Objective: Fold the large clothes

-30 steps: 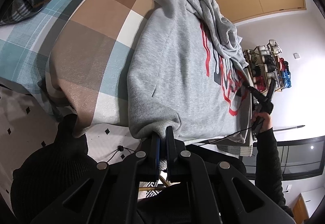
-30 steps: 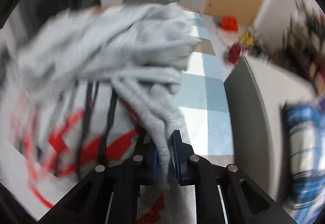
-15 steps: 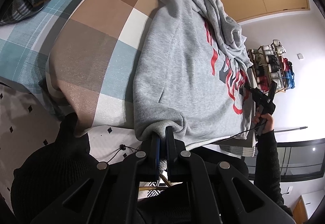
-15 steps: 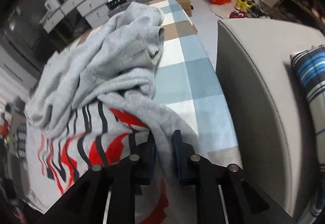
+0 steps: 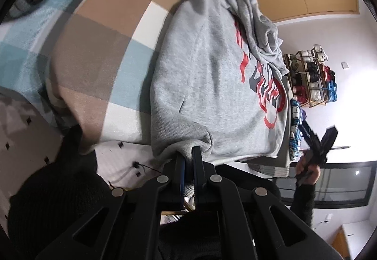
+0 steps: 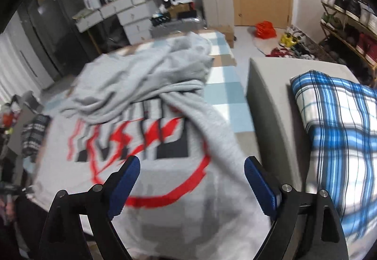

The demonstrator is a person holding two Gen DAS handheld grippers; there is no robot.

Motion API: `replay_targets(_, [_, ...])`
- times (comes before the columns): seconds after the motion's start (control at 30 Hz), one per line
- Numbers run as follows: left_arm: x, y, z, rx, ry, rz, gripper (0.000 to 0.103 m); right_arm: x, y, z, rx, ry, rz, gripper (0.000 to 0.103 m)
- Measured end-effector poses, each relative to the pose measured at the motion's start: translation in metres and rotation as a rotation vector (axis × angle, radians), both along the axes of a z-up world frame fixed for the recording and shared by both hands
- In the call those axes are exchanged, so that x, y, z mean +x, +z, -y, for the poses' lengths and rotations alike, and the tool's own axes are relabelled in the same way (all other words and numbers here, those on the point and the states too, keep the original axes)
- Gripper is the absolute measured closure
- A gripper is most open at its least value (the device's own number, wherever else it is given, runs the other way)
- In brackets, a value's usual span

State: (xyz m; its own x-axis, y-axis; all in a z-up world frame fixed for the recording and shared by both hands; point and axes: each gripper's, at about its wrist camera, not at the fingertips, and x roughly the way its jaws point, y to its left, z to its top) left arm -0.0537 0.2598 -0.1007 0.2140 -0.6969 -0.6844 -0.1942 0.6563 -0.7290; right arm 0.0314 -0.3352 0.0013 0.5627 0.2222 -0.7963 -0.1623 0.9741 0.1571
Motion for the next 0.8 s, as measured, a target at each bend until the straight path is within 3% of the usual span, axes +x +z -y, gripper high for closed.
replay_targets(0.07, [0.003,-0.002,0.001,-0.016,0.004,-0.011,0.096,-0.009,-0.001,-0.004,0.013,0.016,-0.001,0.012])
replay_targets(0.1, [0.003,-0.003,0.001,-0.020,0.012,-0.019,0.082,-0.014,-0.001,-0.007,0.026,0.027,-0.006,0.012])
replay_targets(0.13, [0.004,-0.004,0.001,-0.028,0.024,-0.021,0.059,-0.019,-0.001,-0.009,0.037,0.031,-0.007,0.012])
replay_targets(0.2, [0.004,-0.004,0.003,-0.067,0.029,-0.017,0.048,-0.027,-0.001,-0.012,0.074,0.041,-0.004,0.012])
replay_targets(0.37, [0.006,0.000,0.009,-0.022,0.023,-0.003,0.045,-0.044,0.006,-0.024,0.156,0.073,0.028,0.012])
replay_targets(0.53, [0.007,0.005,0.017,0.034,0.026,0.001,0.037,-0.055,0.009,-0.054,0.138,0.146,0.046,0.012])
replay_targets(0.7, [0.009,0.010,0.031,0.145,-0.006,0.015,0.037,-0.065,0.004,-0.081,0.129,0.223,0.052,0.012])
replay_targets(0.77, [0.007,0.009,0.030,0.149,-0.008,0.029,0.039,-0.069,0.001,-0.086,0.106,0.241,0.051,0.012])
replay_targets(0.8, [0.006,0.009,0.029,0.166,-0.012,0.035,0.050,-0.071,0.001,-0.085,0.072,0.230,0.064,0.012])
